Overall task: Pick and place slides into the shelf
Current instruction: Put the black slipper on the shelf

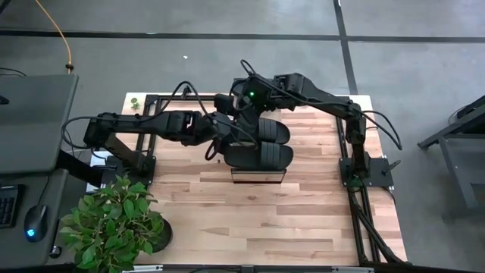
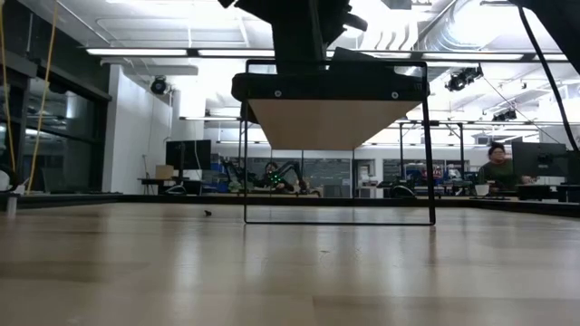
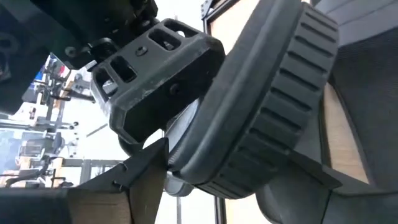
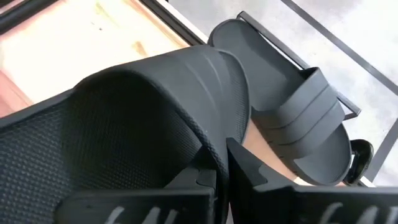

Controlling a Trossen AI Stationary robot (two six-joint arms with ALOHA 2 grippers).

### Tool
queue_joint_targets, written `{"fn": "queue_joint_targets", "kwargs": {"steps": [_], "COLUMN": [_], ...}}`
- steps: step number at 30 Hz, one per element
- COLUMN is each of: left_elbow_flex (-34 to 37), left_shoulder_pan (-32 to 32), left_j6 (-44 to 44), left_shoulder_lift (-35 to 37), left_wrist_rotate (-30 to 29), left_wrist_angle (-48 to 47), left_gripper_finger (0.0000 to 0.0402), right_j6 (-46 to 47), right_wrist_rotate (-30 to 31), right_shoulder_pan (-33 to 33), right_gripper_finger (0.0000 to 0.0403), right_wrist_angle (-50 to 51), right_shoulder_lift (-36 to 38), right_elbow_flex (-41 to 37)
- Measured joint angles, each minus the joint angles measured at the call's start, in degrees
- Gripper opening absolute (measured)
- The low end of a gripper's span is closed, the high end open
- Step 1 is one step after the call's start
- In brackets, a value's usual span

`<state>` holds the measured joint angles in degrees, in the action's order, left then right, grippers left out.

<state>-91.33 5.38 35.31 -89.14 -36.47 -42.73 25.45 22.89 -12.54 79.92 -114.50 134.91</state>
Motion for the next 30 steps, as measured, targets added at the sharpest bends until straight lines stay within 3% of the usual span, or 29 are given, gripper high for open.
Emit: {"fn": "queue_joint_targets", "kwargs": {"steps": [23, 26, 30], "left_elbow_flex": [0.0, 0.0, 0.0], "left_shoulder_pan": [-0.1, -0.1, -0.1], "left_j6": [0.1, 0.2, 0.4], "left_shoulder_lift": [0.0, 0.0, 0.0], "left_wrist_rotate": [1.1, 1.0, -0.2], "left_wrist_angle": [1.8, 2.0, 2.0], "left_gripper_finger": [0.0238, 0.0217, 0.0152], "right_j6": [0.1, 0.0, 0.0], "right_wrist_rotate": [0.5, 0.5, 0.5], "right_shoulder_pan": [0.0, 0.0, 0.0], "right_gripper_finger": [0.0, 0.0, 0.0], "right_wrist_angle": [-0.1, -0.1, -0.2], "right_shoulder_lift": [0.1, 0.1, 0.1], "right_elbow_flex": [0.0, 0.0, 0.0]}}
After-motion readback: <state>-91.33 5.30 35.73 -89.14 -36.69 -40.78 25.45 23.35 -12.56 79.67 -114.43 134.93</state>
